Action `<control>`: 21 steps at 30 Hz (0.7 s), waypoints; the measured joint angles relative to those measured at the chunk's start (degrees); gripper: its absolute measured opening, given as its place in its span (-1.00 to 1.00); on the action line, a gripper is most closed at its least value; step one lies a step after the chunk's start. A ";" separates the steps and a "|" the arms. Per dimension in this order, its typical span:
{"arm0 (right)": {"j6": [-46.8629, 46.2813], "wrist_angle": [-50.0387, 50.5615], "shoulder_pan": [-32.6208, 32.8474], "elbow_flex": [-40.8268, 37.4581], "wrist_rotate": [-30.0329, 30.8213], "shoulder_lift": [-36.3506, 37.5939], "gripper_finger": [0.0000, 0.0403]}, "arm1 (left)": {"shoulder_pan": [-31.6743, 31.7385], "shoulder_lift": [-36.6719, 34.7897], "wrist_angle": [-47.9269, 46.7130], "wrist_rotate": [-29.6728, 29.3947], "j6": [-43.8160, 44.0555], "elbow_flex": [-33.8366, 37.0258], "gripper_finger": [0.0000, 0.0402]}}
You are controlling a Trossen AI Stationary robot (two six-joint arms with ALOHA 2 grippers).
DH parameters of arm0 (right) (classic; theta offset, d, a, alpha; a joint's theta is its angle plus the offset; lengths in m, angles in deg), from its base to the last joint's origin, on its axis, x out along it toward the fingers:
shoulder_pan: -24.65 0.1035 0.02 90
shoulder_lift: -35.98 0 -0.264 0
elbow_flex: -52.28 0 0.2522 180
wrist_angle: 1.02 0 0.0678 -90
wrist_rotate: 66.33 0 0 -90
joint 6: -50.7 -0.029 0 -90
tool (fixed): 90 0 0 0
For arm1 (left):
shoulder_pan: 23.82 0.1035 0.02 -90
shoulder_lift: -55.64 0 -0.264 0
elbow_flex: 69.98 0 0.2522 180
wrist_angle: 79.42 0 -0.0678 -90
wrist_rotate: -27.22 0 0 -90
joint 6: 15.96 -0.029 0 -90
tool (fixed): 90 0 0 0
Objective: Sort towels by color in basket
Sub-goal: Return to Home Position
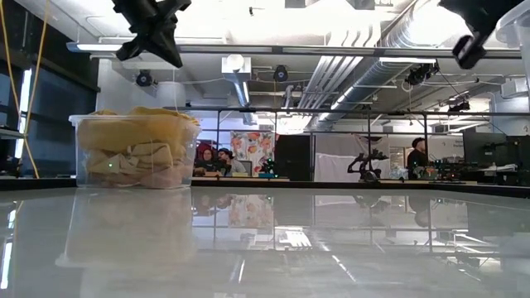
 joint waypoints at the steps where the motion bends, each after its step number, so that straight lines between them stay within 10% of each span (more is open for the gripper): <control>1: 0.43 -1.25 0.72 -0.15 0.95 -0.46 -0.98 | -0.45 0.00 0.03 -0.24 0.77 0.00 -1.00; 21: 4.58 -17.26 4.71 -17.25 13.24 1.05 -1.00 | -3.84 0.02 0.14 -5.17 1.09 0.00 -1.00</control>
